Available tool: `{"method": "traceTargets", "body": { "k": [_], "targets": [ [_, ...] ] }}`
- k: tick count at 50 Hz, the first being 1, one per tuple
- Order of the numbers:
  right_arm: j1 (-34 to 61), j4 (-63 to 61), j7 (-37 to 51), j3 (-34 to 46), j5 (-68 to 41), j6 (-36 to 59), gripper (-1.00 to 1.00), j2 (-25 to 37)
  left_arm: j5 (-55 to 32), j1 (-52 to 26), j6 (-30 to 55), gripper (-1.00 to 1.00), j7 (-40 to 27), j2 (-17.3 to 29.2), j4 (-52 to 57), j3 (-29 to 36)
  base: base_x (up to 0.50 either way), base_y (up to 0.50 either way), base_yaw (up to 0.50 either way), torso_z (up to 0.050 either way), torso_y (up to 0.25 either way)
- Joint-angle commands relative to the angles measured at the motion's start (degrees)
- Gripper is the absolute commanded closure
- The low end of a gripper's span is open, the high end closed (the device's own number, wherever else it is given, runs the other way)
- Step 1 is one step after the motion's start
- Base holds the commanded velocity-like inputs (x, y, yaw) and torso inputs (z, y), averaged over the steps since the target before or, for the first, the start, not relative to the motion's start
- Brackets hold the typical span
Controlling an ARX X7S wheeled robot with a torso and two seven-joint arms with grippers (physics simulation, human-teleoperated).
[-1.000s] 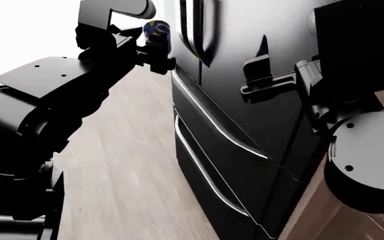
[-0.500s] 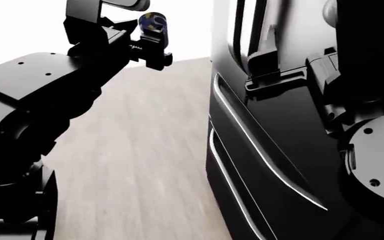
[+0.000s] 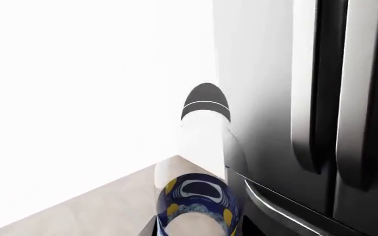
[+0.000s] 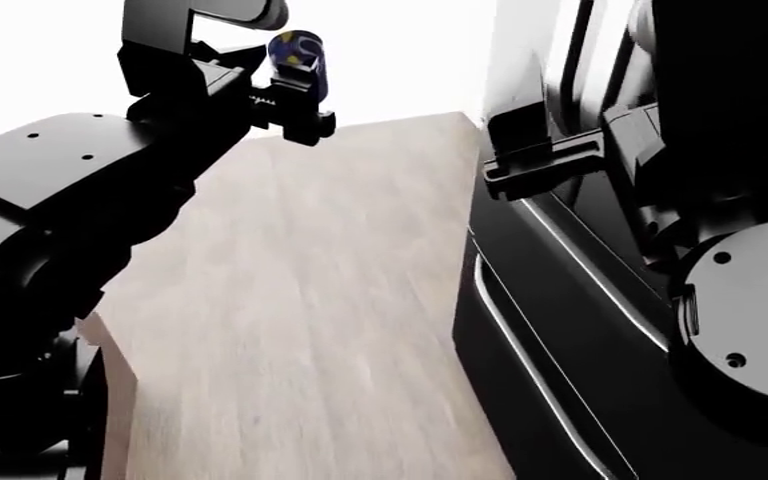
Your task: Move the drinks to the dining counter.
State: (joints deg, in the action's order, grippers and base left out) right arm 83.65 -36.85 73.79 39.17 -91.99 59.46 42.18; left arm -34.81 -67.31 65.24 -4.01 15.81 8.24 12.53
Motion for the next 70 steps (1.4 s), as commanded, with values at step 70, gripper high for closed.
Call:
{"method": "traceTargets", "body": {
  "k": [70],
  "targets": [
    [1.9,0.4,-3.1,2.8,1.2,0.4,-1.0,-2.2,-2.7,-0.1,0.7,1.0,-2.3,2.3,2.4,-1.4,-0.15,-0.28,0.38,0.0,0.0]
  ]
}}
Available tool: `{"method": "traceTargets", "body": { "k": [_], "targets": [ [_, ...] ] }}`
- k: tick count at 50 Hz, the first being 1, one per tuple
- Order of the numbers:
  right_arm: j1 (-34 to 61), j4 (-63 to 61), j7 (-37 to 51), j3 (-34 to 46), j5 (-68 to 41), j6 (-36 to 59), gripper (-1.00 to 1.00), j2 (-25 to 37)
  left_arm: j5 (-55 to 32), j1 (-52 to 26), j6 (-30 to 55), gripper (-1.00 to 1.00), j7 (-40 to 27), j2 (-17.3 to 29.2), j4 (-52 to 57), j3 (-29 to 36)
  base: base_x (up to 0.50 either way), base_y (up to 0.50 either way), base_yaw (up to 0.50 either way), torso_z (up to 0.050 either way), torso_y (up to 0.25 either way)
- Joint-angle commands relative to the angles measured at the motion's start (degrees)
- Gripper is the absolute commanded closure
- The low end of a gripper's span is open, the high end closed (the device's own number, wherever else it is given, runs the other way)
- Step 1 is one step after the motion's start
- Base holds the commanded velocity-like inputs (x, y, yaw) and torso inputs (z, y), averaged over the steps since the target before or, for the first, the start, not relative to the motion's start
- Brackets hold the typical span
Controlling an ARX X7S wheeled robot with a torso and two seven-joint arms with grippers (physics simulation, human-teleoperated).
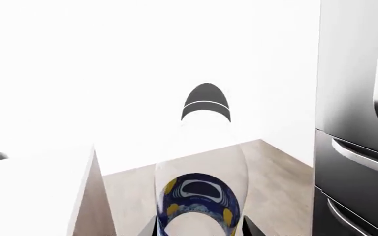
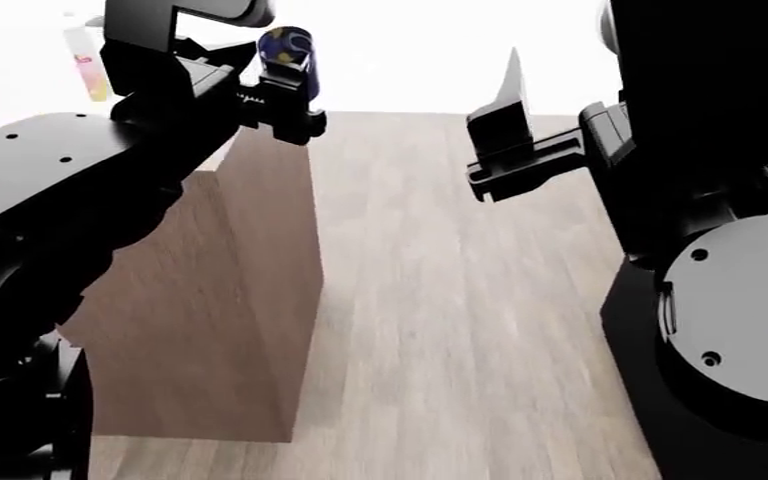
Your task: Move the drinks to the dining counter.
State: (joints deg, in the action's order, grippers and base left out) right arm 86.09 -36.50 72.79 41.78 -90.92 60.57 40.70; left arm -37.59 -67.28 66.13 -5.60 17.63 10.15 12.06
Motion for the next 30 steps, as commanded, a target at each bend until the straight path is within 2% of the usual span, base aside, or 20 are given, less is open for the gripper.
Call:
{"method": "traceTargets", "body": {
  "k": [1,30],
  "targets": [
    [-0.4,0.0,-2.1,0.3,0.3,-0.6,-1.0,-0.7,0.1,0.0,-0.2,1.0,-0.8,0.6,0.6,-0.9,-0.5,-0.03,0.0,0.0,0.0],
    [-0.4,0.2,-2.2,0.7,0.8,-0.6,-1.0,0.1,-0.5,-0.9,0.0,1.0,-1.4,0.6,0.3,-0.4,-0.5,-0.02,0.0,0.0,0.001]
  ]
}}
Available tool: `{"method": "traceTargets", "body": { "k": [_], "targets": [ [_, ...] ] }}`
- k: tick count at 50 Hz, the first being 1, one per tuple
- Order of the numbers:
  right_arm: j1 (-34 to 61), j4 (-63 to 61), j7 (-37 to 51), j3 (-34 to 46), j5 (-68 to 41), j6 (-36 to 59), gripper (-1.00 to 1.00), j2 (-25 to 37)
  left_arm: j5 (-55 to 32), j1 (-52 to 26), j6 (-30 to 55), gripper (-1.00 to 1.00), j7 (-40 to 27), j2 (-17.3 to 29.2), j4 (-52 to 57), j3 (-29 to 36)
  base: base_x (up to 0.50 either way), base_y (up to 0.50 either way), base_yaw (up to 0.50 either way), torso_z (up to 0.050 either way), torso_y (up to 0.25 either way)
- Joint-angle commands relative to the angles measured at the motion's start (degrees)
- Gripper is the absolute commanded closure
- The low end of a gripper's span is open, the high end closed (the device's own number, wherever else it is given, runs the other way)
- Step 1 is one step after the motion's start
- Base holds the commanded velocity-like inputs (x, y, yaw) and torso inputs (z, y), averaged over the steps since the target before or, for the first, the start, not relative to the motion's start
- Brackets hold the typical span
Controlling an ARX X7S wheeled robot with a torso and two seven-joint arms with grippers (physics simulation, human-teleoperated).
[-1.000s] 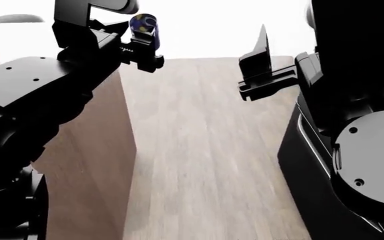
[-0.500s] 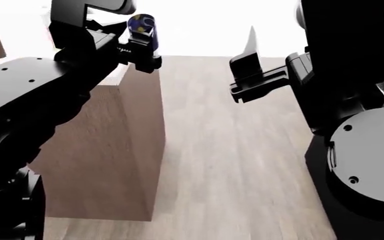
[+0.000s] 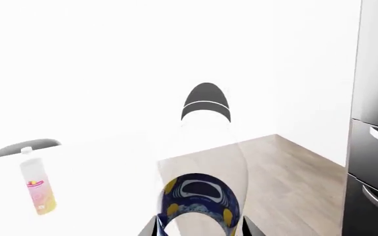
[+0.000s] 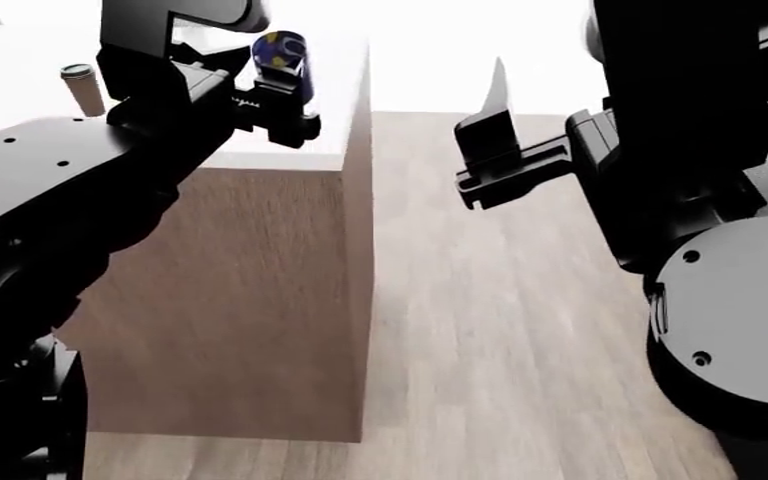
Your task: Move the drinks to the dining counter.
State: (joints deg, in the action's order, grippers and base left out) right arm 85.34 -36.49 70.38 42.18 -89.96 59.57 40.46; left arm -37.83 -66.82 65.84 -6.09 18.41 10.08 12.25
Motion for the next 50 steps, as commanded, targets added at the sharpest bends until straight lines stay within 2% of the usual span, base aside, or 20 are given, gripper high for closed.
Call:
{"method": "traceTargets", "body": {
  "k": [1,19,50],
  "targets": [
    [0.9,0.2,0.4,0.2,-0.8,0.6,-1.0,0.2,-0.4,-1.4,0.5,1.0,-1.0,-0.1,0.6,-0.7,-0.5,-0.02,0.0,0.0,0.0],
    [4.4,2.0,2.6,2.1,-2.6,2.8,-1.0,-2.1,-1.4,-0.6,0.2,1.0,-1.0,1.1,1.5,-2.0,-0.5,-0.02,0.0,0.001,0.001],
    [1.4,0.4,1.5,1.7,-0.9,0.5,-1.0,-0.1,-0.8,-0.4,-1.0,1.0,-1.1,0.9,-0.2,0.2,-0.5,-0.02,0.0,0.0,0.001]
  ]
}}
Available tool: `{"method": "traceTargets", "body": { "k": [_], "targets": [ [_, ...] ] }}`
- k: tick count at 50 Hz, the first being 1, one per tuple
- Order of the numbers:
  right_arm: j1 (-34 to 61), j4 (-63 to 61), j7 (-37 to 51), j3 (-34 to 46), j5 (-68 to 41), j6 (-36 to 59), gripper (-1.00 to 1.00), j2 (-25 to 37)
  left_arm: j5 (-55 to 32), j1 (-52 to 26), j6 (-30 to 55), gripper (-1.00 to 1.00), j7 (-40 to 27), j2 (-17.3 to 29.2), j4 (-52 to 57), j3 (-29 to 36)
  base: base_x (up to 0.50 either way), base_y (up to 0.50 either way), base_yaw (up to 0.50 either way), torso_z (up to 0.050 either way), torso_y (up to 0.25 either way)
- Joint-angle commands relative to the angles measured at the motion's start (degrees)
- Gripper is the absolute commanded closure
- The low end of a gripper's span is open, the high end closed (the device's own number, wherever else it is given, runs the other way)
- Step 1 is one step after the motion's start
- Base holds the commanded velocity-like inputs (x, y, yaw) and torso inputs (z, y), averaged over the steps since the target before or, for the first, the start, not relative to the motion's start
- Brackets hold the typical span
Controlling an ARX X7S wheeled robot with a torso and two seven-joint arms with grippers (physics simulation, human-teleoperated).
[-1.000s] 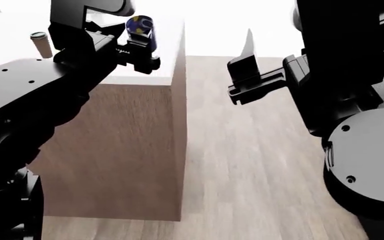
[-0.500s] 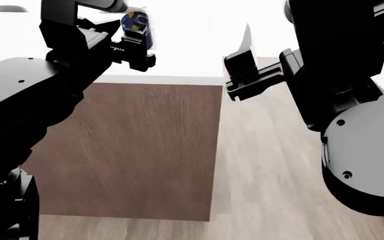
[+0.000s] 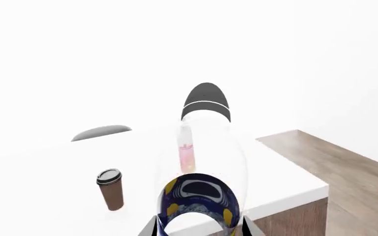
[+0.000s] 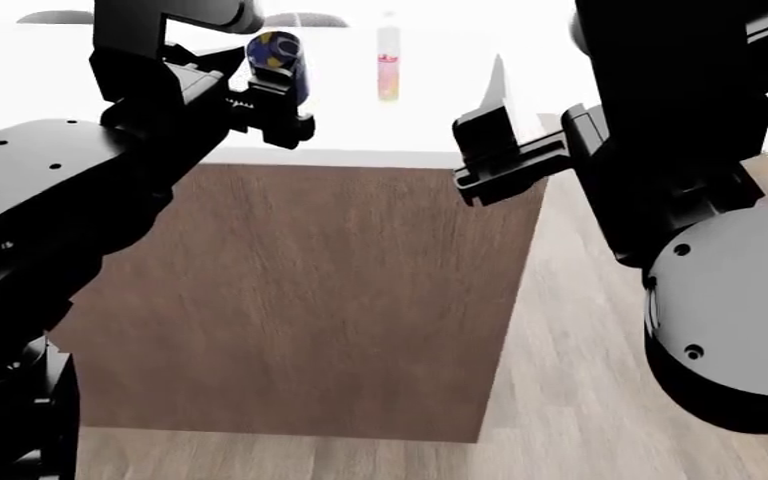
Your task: Move the drinks to the dining counter.
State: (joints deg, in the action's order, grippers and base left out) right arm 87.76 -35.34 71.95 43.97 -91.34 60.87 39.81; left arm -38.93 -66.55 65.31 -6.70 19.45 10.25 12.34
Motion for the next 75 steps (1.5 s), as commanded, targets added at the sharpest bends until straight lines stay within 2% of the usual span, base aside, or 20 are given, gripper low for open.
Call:
{"method": "traceTargets", "body": {
  "k": [1,6,26,49,75],
  "targets": [
    [-0.9,-1.0,0.3,-0.2,0.0,-0.8,-1.0,0.6,0.3,-0.8,-0.4,1.0,-0.5,-0.1,-0.3,0.2,-0.5,-0.02,0.0,0.01,0.01],
    [1.8,-3.5,5.1,-1.1,-6.2,-0.9,-1.0,1.4,0.1,-1.2,-0.1,1.0,-0.7,0.0,-0.3,0.1,-0.5,-0.02,0.0,0.0,0.0],
    [5.1,-10.2,15.8,-0.4,-17.2,-4.0,-1.0,2.9,-0.5,-0.9,-0.2,1.0,-1.2,0.5,-0.1,-0.3,-0.5,-0.02,0.0,0.0,0.001],
    [1.8,-10.2,10.1,-1.0,-12.2,-6.2,-1.0,3.3,-0.2,-0.1,-1.6,1.0,-1.0,0.6,-1.3,0.5,-0.5,0.03,0.0,0.0,0.001],
    [1.7,-9.6,7.2,-1.2,-11.0,-7.1,-1.0,2.7,-0.6,0.3,-2.5,1.0,-0.9,1.0,-2.0,0.6,-0.37,0.45,0.0,0.0,0.002]
  ]
}}
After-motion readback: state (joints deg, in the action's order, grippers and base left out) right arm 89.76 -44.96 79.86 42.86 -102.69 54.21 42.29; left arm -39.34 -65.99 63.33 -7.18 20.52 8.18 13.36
